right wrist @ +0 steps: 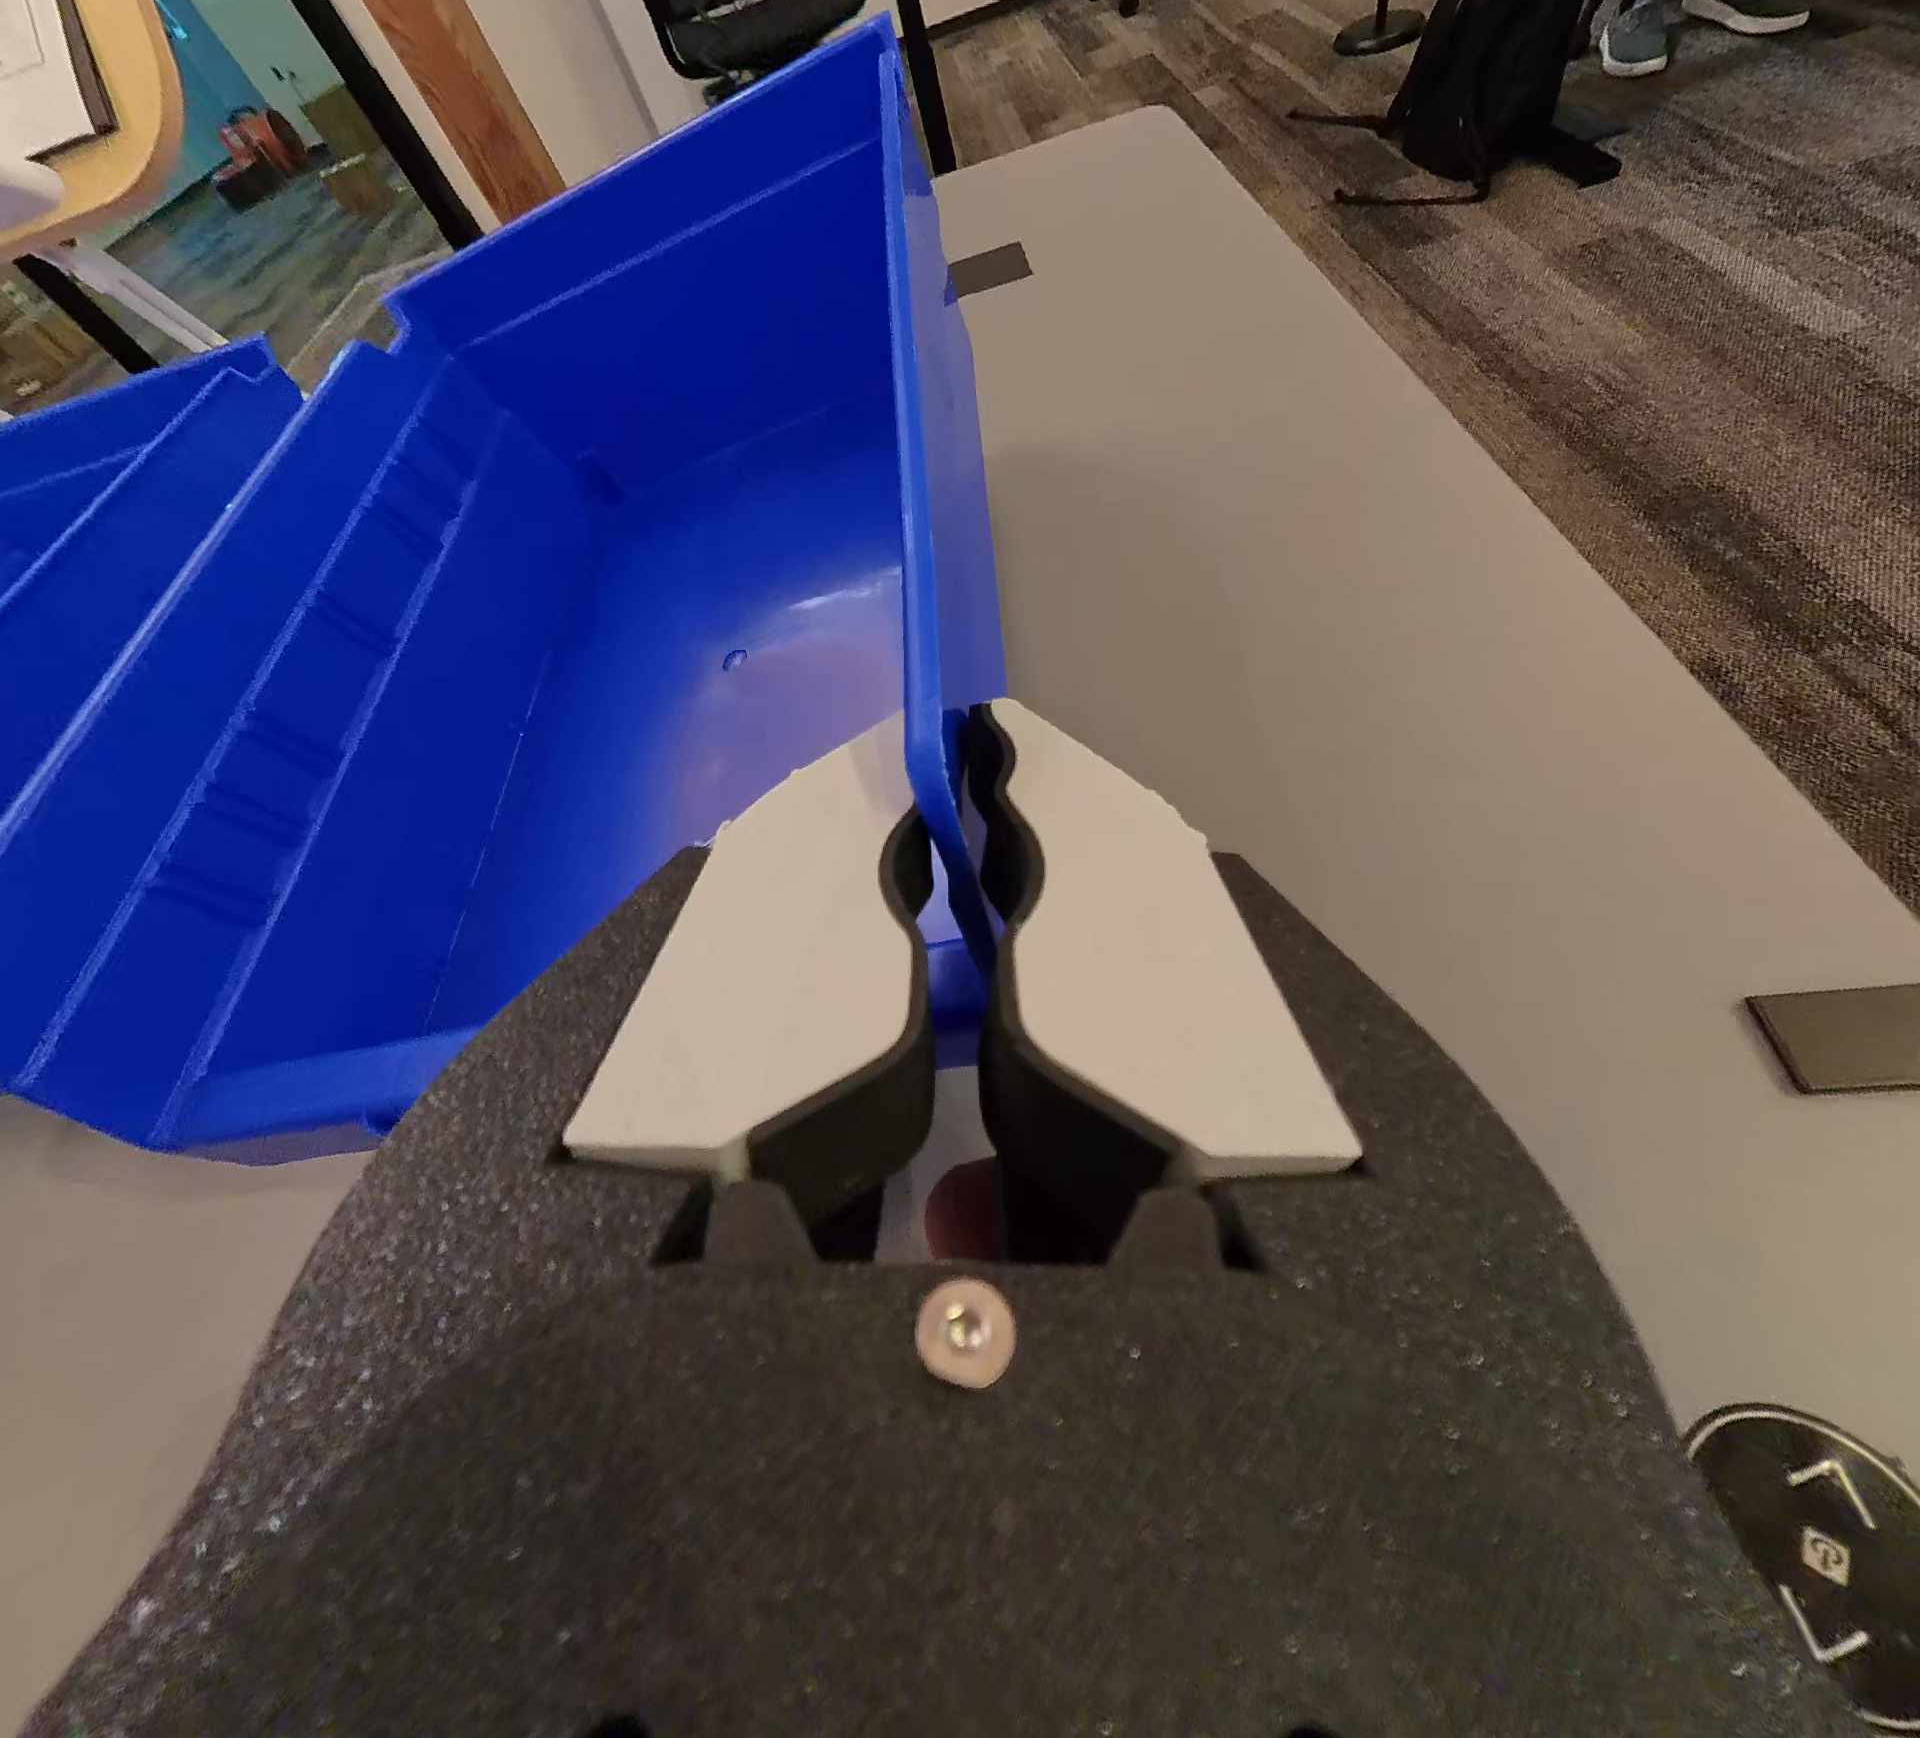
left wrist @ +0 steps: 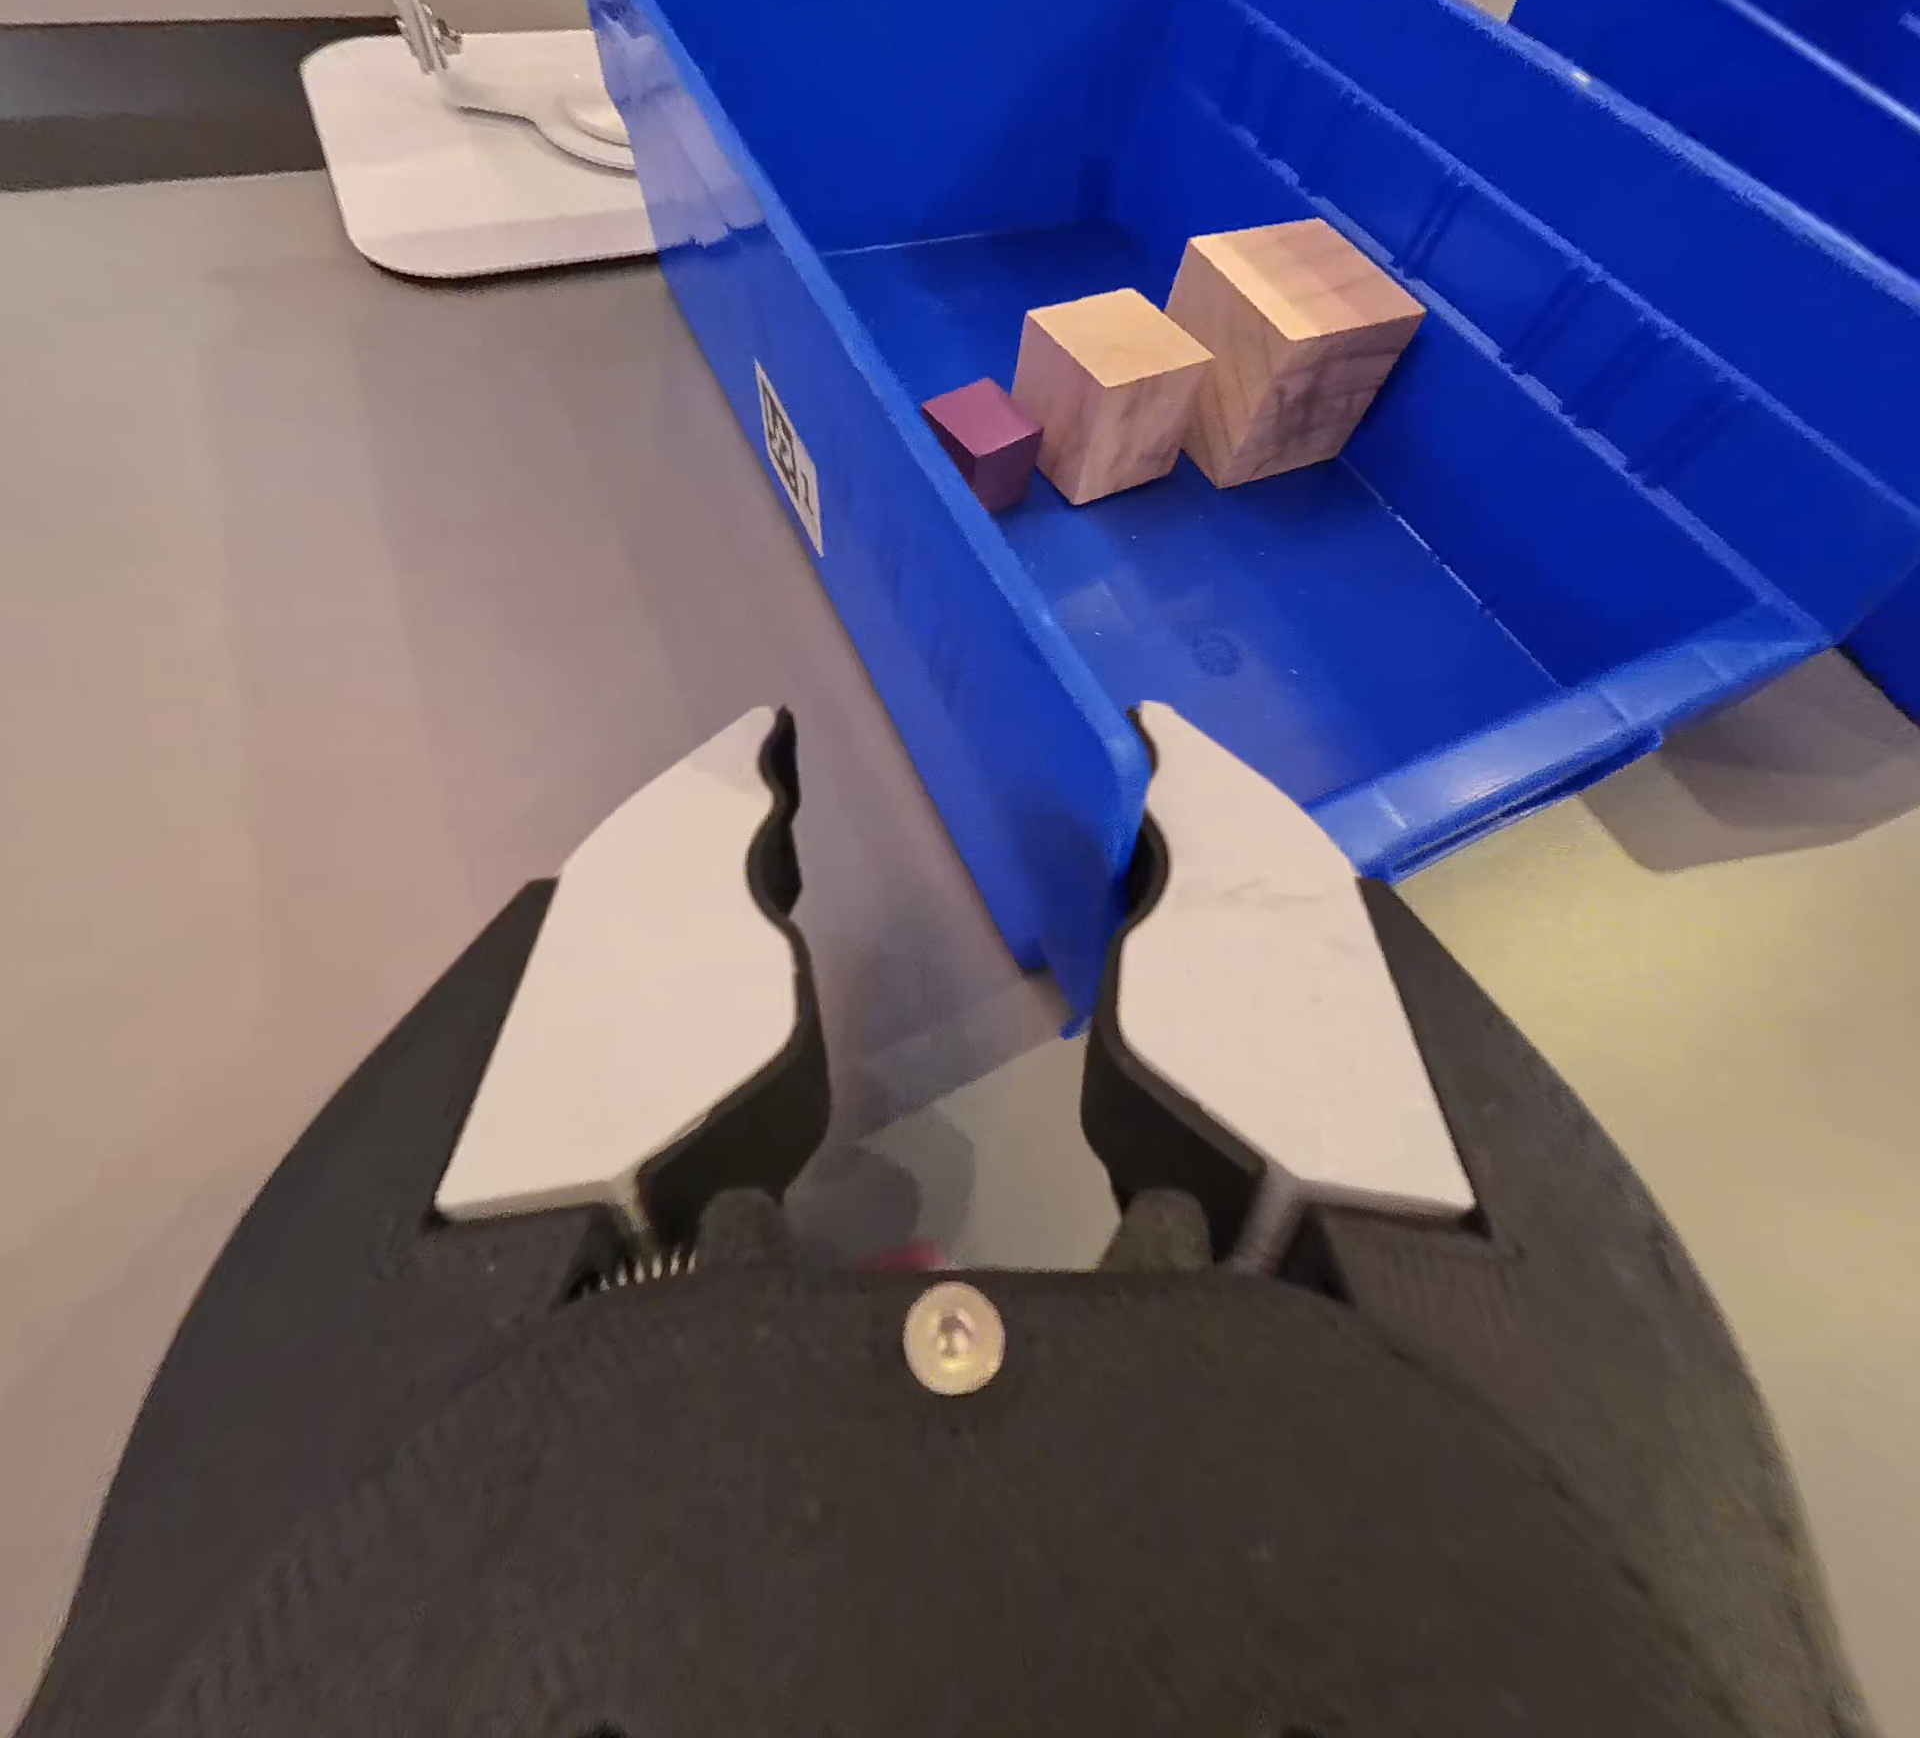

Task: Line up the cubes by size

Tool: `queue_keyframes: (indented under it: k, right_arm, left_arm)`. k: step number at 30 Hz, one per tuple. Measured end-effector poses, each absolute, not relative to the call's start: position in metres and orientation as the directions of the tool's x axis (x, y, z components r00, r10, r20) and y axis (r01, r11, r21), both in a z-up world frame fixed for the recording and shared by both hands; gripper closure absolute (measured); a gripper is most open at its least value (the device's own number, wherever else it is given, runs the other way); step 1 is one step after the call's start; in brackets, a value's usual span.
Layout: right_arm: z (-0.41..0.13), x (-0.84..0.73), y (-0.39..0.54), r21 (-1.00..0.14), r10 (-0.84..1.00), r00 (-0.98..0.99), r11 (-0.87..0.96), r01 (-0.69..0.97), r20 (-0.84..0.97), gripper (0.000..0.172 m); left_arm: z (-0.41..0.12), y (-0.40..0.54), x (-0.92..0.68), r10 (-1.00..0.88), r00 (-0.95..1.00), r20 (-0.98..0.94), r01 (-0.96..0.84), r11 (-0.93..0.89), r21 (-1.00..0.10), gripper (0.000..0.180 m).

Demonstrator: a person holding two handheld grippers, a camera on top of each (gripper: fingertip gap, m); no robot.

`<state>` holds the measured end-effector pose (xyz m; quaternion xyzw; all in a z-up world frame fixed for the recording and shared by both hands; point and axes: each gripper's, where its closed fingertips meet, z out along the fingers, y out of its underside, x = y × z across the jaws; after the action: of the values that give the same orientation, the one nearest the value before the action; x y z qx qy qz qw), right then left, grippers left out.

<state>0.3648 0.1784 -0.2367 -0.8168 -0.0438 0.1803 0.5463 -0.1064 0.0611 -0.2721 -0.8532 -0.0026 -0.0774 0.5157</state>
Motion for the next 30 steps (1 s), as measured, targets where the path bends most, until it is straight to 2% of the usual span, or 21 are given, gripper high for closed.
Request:
queue_keyframes:
  k: [6, 30]
  right_arm:
    - [-0.245, 0.364, 0.179, -0.888, 0.266, 0.922, -0.436, -0.146, -0.283, 0.168]
    - [-0.256, 0.361, 0.18, -0.868, 0.269, 0.906, -0.466, -0.173, -0.325, 0.167]
  left_arm:
    - [-0.271, 0.065, -0.102, -0.091, 0.985, 0.144, 0.085, -0.467, -0.88, 0.156]
    - [-0.271, 0.029, -0.161, -0.022, 0.99, 0.14, 0.109, -0.514, -0.851, 0.178]
